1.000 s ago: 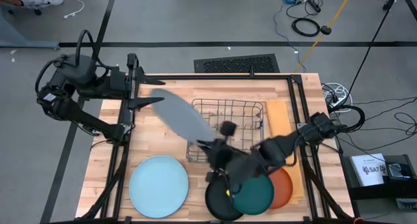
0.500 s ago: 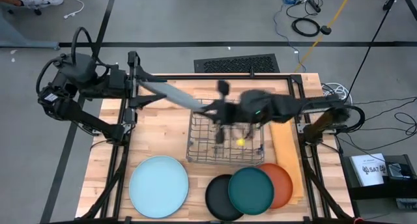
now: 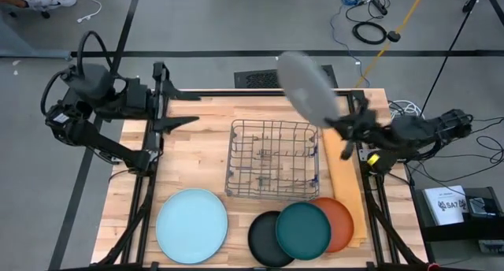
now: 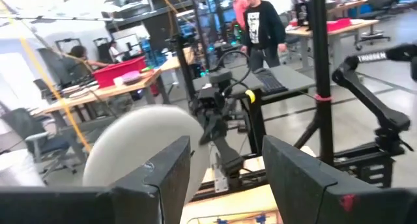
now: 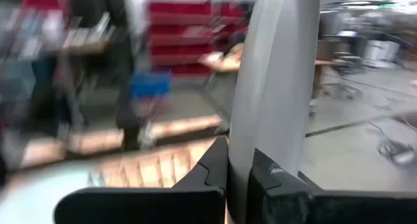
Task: Sort dishes
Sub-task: Put the gray plate into the dish rack
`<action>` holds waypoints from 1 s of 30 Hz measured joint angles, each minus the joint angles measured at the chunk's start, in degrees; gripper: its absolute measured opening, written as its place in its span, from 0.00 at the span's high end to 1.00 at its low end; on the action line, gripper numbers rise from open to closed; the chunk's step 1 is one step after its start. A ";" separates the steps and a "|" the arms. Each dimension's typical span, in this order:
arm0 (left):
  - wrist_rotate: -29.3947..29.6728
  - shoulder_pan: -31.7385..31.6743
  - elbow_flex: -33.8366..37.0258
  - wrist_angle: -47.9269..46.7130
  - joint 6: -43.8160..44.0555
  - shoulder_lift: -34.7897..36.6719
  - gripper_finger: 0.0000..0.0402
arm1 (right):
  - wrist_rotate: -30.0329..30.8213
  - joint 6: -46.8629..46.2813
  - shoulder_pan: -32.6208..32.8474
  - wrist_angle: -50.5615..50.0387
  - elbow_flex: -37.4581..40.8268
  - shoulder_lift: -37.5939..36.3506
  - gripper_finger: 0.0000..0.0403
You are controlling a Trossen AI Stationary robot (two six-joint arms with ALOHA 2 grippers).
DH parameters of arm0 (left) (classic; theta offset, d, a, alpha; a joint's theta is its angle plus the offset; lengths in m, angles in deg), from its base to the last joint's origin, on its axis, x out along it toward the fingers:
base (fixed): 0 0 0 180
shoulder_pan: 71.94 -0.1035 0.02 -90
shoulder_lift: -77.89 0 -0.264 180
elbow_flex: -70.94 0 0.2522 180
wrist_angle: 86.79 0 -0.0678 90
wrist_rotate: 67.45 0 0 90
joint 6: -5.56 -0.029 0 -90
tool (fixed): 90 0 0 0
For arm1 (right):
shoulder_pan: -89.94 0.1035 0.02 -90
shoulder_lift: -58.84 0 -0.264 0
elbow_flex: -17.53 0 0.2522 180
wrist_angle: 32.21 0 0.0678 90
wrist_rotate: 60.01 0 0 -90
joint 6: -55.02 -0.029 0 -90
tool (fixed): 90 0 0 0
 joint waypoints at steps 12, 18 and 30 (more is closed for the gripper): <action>3.74 -0.16 0.00 1.19 0.15 -2.59 0.52 | 25.78 -27.04 18.62 -3.01 4.02 6.97 0.99; 5.04 -0.54 0.00 1.11 0.21 -4.90 0.52 | 38.55 -37.32 26.94 -2.99 0.70 16.44 0.99; 4.30 -1.26 -0.07 0.97 0.36 -6.37 0.52 | 44.90 -35.07 32.65 -3.14 -16.28 35.36 0.99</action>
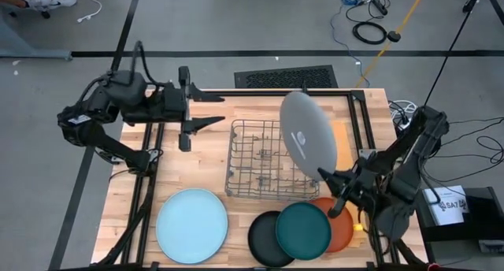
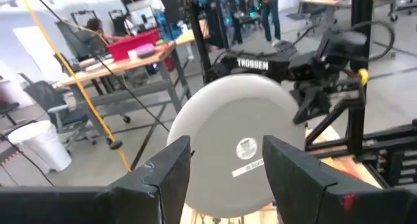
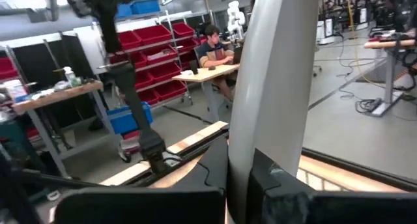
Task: Sort dishes
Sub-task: Put the gray plate into the dish rack
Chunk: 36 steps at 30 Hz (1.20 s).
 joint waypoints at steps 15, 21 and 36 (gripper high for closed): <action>-1.12 -0.01 0.02 -0.47 -0.28 -1.30 0.52 | -2.74 -6.77 -0.10 -2.62 -0.06 11.81 0.99; -1.12 -0.01 0.02 -2.38 -3.23 -2.00 0.52 | -2.95 -6.92 -1.10 -9.81 -0.04 13.87 0.99; -2.87 -0.08 0.04 -8.36 -11.78 -4.01 0.52 | -3.63 -16.92 -1.67 -27.47 -0.04 21.88 0.99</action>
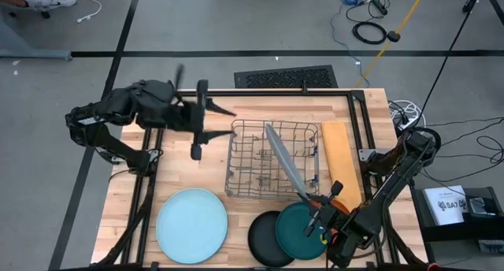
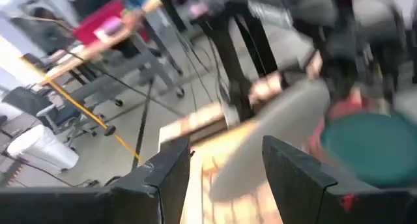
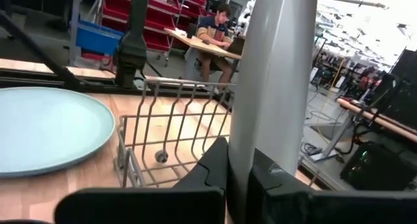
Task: Sort dishes
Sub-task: Put the gray plate into the dish rack
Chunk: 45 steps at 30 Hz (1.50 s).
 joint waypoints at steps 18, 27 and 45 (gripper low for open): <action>-4.92 -4.43 0.04 -6.91 -27.97 -15.95 0.52 | -1.77 -6.72 0.07 -6.48 0.00 -0.37 0.99; -11.14 -9.12 -0.66 -2.96 -29.09 -16.23 0.52 | -2.73 -6.57 0.07 -6.47 0.00 -0.37 0.99; -24.23 -12.91 -0.72 0.93 -33.60 -19.92 0.52 | -4.20 -6.13 -0.09 -6.11 0.00 -0.42 0.99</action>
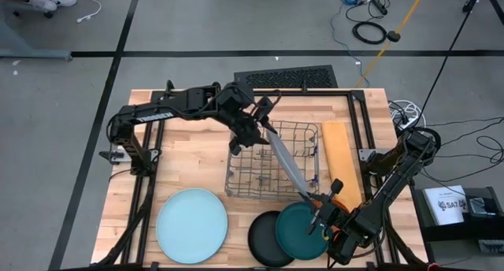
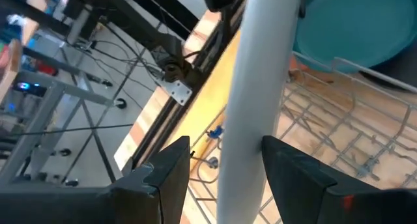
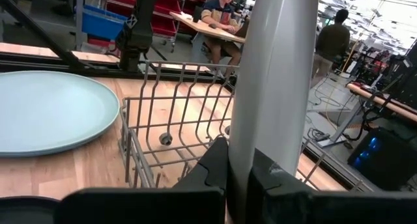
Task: Sort dishes
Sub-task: Put the gray plate into the dish rack
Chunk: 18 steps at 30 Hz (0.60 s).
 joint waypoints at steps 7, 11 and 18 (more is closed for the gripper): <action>-0.27 0.04 0.00 0.33 -5.02 -3.44 0.64 | -0.17 0.84 -0.33 1.40 0.00 -0.02 0.99; -0.85 0.06 0.11 -0.76 -7.25 -4.21 0.83 | -0.01 2.86 -0.17 1.75 0.07 -0.08 0.99; -0.85 -0.07 0.22 -3.07 -11.59 -4.32 0.89 | 0.60 3.45 -0.15 2.17 0.07 -0.09 0.95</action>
